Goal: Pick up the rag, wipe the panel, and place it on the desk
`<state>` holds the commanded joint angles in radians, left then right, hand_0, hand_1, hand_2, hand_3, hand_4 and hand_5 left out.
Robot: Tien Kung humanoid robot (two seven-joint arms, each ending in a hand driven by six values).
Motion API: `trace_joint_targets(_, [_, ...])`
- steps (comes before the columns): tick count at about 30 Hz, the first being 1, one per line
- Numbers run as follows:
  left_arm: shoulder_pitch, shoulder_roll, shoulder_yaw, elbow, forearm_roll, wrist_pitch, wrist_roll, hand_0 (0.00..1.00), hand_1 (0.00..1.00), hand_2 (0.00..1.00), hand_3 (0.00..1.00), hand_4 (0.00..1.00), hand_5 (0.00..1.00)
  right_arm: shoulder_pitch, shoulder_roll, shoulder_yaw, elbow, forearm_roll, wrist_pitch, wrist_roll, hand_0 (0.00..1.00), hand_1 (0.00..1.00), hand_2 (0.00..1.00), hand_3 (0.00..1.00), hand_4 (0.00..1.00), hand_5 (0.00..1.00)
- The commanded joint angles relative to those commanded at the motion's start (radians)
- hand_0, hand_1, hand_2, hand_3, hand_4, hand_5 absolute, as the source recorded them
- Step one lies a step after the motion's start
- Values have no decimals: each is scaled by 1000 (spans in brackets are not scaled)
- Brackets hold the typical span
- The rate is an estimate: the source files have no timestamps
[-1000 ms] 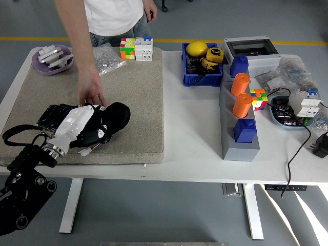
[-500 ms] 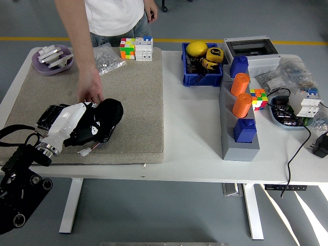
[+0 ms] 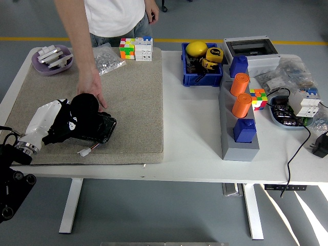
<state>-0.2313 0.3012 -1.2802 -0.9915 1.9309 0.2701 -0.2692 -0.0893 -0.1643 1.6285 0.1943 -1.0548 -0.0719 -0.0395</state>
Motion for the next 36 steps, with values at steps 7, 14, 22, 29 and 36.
trace_joint_targets(7, [-20,23,-44,69,-30,1,-21,274,183,544,366,4,2,-2,0,-7,-4,7,5,-2,771,633,676,563,966,468])
trace_joint_targets(14, [-43,39,-84,117,-25,4,-28,274,184,544,367,4,2,0,0,-7,-4,4,7,-3,771,633,676,563,968,469])
trace_joint_targets(22, [-54,51,-109,151,-17,3,-32,274,185,541,369,10,2,0,0,-8,-4,4,6,-3,771,634,676,564,968,469])
trace_joint_targets(29, [-50,48,-104,143,-14,3,-32,275,187,542,371,13,2,0,0,-13,0,6,5,-2,771,633,677,565,970,470])
trace_joint_targets(36, [-25,37,-70,59,-4,5,-23,275,186,539,370,9,2,-3,0,-11,1,4,5,-2,771,633,676,565,972,471])
